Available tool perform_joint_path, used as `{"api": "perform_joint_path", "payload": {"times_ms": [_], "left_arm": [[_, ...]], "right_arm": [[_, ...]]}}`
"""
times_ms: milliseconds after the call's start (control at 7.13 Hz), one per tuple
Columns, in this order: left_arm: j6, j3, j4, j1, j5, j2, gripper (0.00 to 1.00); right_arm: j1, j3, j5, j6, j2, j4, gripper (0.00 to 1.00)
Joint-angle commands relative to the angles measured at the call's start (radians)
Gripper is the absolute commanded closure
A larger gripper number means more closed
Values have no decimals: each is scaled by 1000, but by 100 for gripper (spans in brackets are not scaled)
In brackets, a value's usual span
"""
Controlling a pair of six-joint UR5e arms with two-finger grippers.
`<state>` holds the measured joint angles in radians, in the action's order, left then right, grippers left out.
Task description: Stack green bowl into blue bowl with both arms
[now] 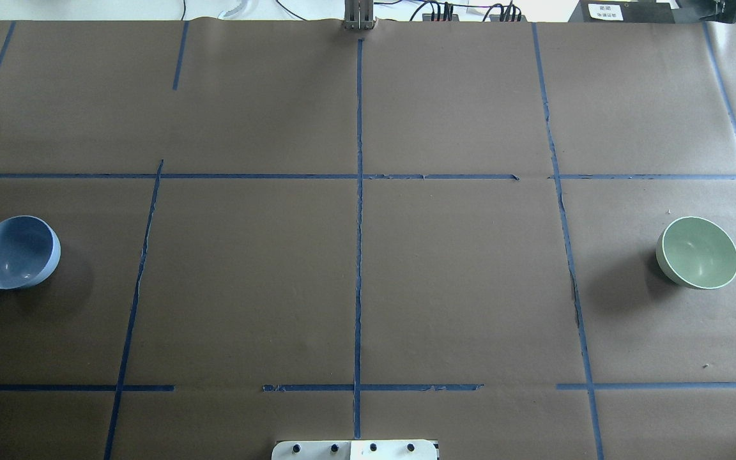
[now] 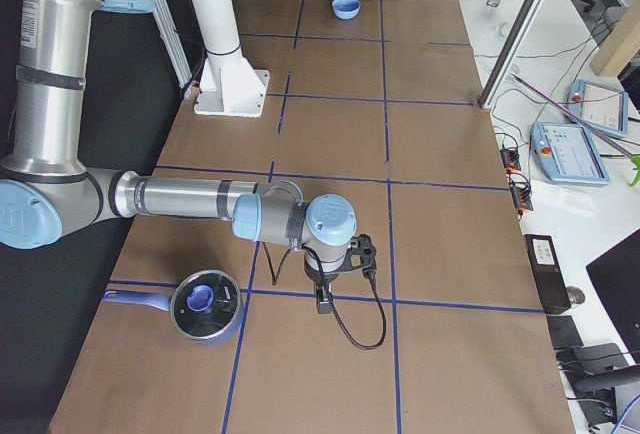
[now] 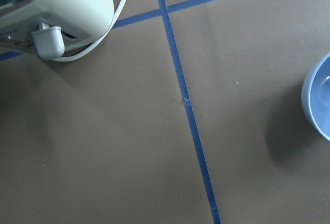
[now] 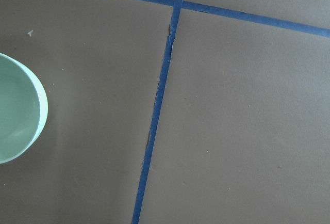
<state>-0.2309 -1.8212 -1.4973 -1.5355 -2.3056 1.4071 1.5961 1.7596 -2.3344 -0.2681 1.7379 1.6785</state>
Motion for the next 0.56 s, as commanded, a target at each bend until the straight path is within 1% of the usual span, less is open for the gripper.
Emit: {"api": "perform_joint_path", "payload": {"times_ms": [0,140,280,421], "left_arm": [[5,25,-53,2,-12,111,0],[16,28,-75,2,-32,83,0],[54,26,-140,39,-37,78,0],[226,26,-168,123,-52,67,0]], "right_arm": [[-5,-2,0,1,-26,0,0],[-11,0,0,1,-35,0,0],[-22,-2,0,1,-40,0,0],[-40,-2,0,1,-41,0,0]]}}
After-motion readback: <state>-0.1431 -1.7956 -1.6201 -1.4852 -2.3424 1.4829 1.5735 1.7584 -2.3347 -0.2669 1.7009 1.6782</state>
